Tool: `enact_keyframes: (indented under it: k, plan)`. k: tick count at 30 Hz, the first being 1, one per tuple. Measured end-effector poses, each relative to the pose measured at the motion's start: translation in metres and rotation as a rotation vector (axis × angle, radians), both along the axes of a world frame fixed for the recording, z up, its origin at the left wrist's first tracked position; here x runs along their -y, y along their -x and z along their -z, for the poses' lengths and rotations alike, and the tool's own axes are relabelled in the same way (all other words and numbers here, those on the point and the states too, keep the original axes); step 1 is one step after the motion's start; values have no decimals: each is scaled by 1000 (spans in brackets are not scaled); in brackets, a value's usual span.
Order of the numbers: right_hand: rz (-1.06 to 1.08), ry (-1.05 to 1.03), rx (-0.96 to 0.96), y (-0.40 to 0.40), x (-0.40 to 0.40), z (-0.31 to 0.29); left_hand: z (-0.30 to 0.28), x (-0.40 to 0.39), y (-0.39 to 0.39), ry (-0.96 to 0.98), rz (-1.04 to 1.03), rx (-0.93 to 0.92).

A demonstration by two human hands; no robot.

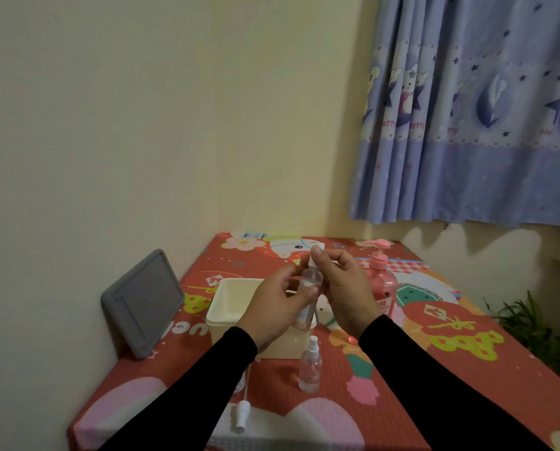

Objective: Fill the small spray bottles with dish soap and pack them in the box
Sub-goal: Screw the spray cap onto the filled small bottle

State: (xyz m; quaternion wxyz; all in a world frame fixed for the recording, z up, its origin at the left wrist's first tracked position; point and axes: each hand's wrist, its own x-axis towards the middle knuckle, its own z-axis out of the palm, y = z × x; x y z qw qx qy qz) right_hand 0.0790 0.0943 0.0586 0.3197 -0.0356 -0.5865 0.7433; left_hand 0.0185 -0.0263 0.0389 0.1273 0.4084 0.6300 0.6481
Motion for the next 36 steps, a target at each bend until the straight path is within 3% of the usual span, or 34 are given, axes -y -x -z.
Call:
enact_keyframes:
  k: [5,12,22,31,36]
  plan:
    - [-53,33,4,-1,-7,1,-4,2,2,-4,-22,-8]
    - [45,-43,0,3,-5,2,-8,1,0,0,-52,-50]
    - [-52,-27,16,-1,-1,-4,-10,4,2,8,-61,-79]
    - [78,-153,65,6,-8,3,-8,1,5,58,-100,-139]
    - [-11,-109,68,10,-5,-2,-9,0,5,52,-80,-147]
